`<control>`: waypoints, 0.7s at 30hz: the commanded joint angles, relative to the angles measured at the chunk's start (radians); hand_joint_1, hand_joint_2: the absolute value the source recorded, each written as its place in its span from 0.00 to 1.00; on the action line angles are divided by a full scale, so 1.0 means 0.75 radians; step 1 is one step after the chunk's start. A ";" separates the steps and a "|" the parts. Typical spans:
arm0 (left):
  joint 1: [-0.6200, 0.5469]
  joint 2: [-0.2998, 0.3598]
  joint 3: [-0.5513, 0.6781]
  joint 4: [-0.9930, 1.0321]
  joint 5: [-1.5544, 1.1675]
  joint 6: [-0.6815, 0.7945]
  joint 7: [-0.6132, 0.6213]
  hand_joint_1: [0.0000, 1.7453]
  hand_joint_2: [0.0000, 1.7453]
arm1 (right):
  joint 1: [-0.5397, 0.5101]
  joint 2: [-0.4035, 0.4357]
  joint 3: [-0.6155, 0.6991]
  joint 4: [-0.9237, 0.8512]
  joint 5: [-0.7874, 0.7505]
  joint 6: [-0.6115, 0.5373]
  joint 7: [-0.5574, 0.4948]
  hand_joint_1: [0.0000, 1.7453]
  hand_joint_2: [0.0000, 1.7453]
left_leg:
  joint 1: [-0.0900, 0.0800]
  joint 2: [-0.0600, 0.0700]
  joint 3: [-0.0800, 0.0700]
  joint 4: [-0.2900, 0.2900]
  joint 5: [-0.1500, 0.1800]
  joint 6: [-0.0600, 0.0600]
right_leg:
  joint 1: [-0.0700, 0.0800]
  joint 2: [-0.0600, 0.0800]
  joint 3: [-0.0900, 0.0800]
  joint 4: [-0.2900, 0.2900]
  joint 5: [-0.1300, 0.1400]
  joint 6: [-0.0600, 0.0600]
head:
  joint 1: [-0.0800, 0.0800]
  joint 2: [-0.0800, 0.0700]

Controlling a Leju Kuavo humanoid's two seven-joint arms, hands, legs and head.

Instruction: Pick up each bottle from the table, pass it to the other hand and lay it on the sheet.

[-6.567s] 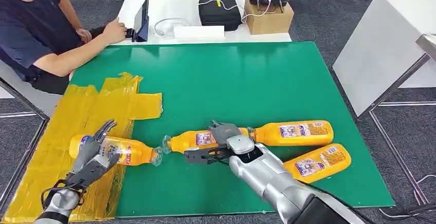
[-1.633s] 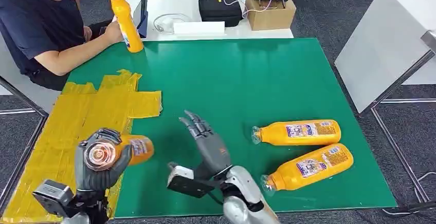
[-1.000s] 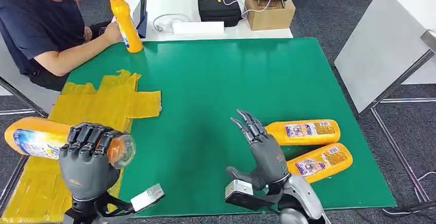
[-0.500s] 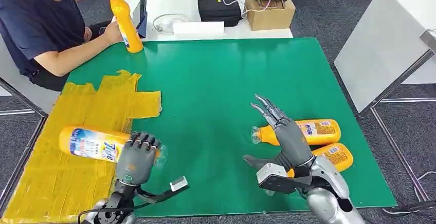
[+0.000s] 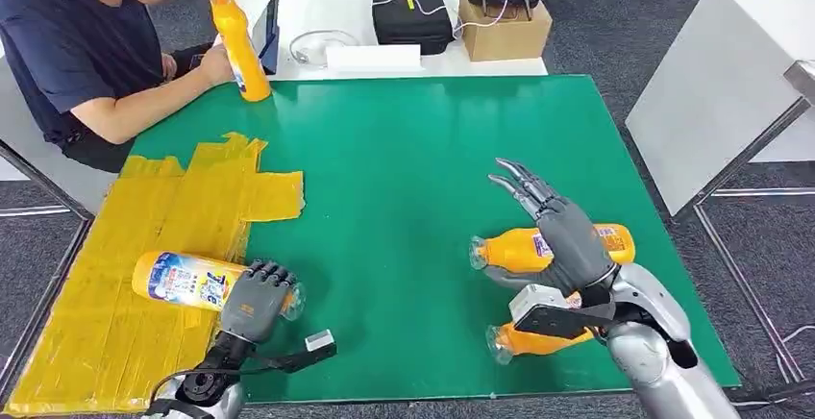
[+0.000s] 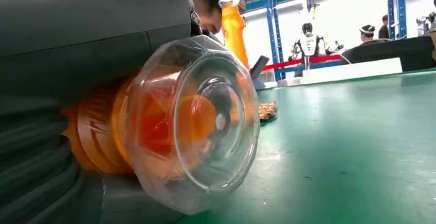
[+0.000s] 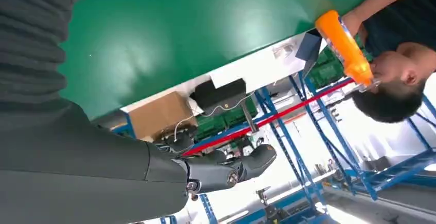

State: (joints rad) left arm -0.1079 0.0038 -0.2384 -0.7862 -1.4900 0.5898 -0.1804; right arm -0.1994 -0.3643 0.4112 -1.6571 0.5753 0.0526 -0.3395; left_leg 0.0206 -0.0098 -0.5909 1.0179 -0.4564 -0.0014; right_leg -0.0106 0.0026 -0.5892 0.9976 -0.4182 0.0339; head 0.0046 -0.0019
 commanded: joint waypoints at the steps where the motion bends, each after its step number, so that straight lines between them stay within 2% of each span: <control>1: 0.019 0.006 0.053 0.179 -0.007 -0.032 0.003 1.00 1.00 | -0.050 -0.003 0.007 0.072 0.000 0.012 -0.002 0.00 1.00 | -0.001 0.006 0.004 -0.002 0.001 0.001 | -0.001 0.005 0.001 -0.001 0.002 -0.001 | 0.000 0.000; 7: 0.029 0.016 0.096 0.203 0.032 -0.056 -0.038 1.00 1.00 | -0.054 -0.046 0.014 0.051 0.030 0.025 -0.005 0.00 1.00 | -0.001 0.009 0.008 -0.003 0.001 0.002 | -0.001 0.007 0.005 -0.002 0.004 -0.002 | 0.000 0.000; 8: 0.027 0.016 0.114 0.216 0.043 -0.060 -0.051 1.00 1.00 | -0.060 -0.059 0.013 0.053 0.027 0.037 -0.003 0.00 0.00 | -0.001 0.010 0.008 -0.003 0.002 0.002 | 0.000 0.008 0.004 -0.002 0.004 -0.002 | 0.000 0.000; 9: 0.024 0.018 0.123 0.227 0.052 -0.065 -0.059 1.00 1.00 | -0.062 -0.066 0.009 0.056 0.021 0.048 -0.004 0.00 0.00 | -0.001 0.008 0.010 -0.002 0.001 0.001 | -0.001 0.006 0.006 -0.001 0.003 -0.001 | 0.000 0.000; 10: 0.019 0.023 0.135 0.240 0.055 -0.068 -0.060 1.00 1.00 | -0.062 -0.078 0.009 0.059 0.023 0.056 -0.007 0.00 1.00 | -0.001 0.009 0.010 -0.003 0.001 0.002 | -0.001 0.007 0.006 -0.002 0.003 -0.002 | 0.000 0.000; 11: 0.015 0.026 0.144 0.249 0.058 -0.070 -0.057 1.00 1.00 | -0.060 -0.088 0.013 0.060 0.023 0.067 -0.010 0.00 1.00 | 0.000 0.008 0.011 -0.002 0.000 0.001 | 0.000 0.006 0.009 -0.001 0.002 -0.001 | 0.001 0.000; 12: 0.013 0.033 0.154 0.261 0.058 -0.057 -0.063 0.05 1.00 | -0.054 -0.101 0.012 0.059 0.022 0.074 -0.012 0.00 1.00 | -0.001 0.009 0.011 -0.002 0.001 0.001 | 0.000 0.008 0.008 -0.001 0.003 -0.002 | 0.000 0.000; 13: 0.003 0.038 0.164 0.292 0.048 -0.080 -0.047 0.00 0.00 | -0.046 -0.114 0.014 0.052 0.023 0.082 -0.015 0.00 1.00 | -0.001 0.008 0.013 -0.002 0.001 0.001 | 0.000 0.007 0.010 -0.001 0.002 -0.002 | 0.000 0.000; 14: 0.001 0.047 0.159 0.299 0.021 -0.071 -0.032 0.00 0.00 | -0.038 -0.129 0.016 0.046 0.020 0.090 -0.020 0.00 1.00 | -0.001 0.009 0.012 -0.003 0.001 0.001 | 0.000 0.007 0.009 -0.002 0.003 -0.002 | 0.001 0.000; 15: 0.007 0.043 0.197 0.300 0.087 -0.058 -0.105 0.00 0.00 | -0.025 -0.152 0.013 0.035 0.015 0.100 -0.024 0.00 1.00 | 0.000 0.010 0.011 -0.004 0.002 0.001 | 0.000 0.008 0.008 -0.003 0.005 -0.002 | 0.000 0.000; 16: 0.028 0.041 0.245 0.267 0.236 -0.065 -0.289 0.00 0.00 | 0.007 -0.222 0.010 0.005 0.001 0.141 0.012 0.00 1.00 | -0.001 0.008 0.013 -0.003 0.001 0.001 | -0.001 0.006 0.010 -0.002 0.003 -0.002 | 0.000 0.000; 18: 0.090 0.054 0.282 0.140 0.347 -0.133 -0.398 0.00 0.00 | 0.105 -0.296 -0.066 -0.045 -0.053 0.154 0.004 0.00 1.00 | -0.001 0.006 0.014 -0.003 0.001 0.001 | -0.001 0.005 0.012 -0.001 0.003 -0.002 | 0.000 0.000; 21: 0.212 0.050 0.345 -0.140 0.540 -0.324 -0.543 0.00 0.00 | 0.297 -0.362 -0.188 -0.145 -0.031 0.162 -0.006 0.00 1.00 | -0.001 0.002 0.014 -0.002 0.000 0.002 | -0.001 0.001 0.013 -0.002 0.001 -0.001 | -0.001 0.000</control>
State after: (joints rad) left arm -0.1387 0.0134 -0.1212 -0.7061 -1.2869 0.5489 -0.4096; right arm -0.1759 -0.4941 0.4024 -1.6678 0.5588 0.1507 -0.3395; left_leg 0.0211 -0.0095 -0.5790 1.0175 -0.4564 -0.0016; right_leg -0.0103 0.0026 -0.5778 0.9978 -0.4181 0.0336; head 0.0042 -0.0019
